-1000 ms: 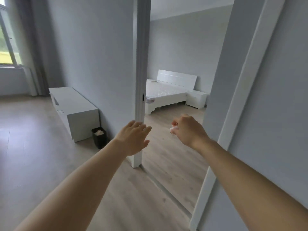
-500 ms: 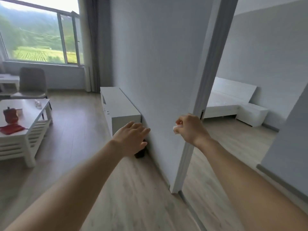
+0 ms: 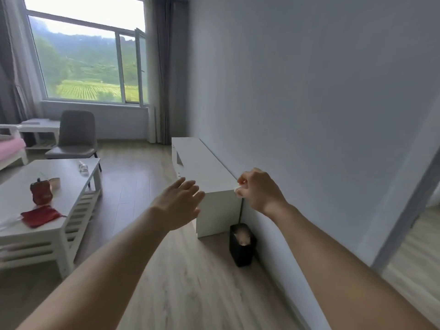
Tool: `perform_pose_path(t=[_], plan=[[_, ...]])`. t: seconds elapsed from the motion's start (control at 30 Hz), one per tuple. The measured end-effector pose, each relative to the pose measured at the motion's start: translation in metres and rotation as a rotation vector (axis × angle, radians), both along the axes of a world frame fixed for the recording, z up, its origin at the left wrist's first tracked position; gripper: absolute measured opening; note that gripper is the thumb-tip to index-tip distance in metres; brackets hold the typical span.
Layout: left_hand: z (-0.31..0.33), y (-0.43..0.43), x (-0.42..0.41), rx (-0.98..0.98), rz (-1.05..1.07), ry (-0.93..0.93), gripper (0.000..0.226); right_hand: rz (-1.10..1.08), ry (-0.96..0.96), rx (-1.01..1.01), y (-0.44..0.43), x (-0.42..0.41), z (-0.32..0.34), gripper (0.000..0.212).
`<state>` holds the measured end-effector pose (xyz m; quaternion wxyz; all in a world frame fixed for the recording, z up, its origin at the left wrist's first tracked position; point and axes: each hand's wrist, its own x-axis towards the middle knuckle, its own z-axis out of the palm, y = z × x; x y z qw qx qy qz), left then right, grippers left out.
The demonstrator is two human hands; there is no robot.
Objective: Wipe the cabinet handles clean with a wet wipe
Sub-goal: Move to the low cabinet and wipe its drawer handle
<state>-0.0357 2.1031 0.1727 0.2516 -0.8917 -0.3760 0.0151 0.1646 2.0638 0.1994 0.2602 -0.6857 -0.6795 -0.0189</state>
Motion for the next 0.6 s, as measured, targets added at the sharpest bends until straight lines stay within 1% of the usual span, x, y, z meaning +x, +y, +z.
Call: perform_pose_path(t=[0.13,0.23,0.4,0.6], plan=[[0.001,0.094,-0.021,-0.034,-0.021,-0.089,0.052,-0.007,-0.040,-0.043,0.090,-0.020,-0.005,0.025],[-0.005,0.166,-0.032,-0.069,0.008,-0.110,0.052,-0.040,0.022,-0.072,0.158,-0.019,-0.006,0.024],[-0.024,0.289,-0.045,-0.095,0.048,-0.129,0.052,-0.028,0.143,-0.023,0.279,-0.020,-0.002,0.027],[-0.010,0.447,-0.043,-0.090,0.080,-0.142,0.051,0.044,0.159,0.029,0.444,-0.034,0.012,0.025]])
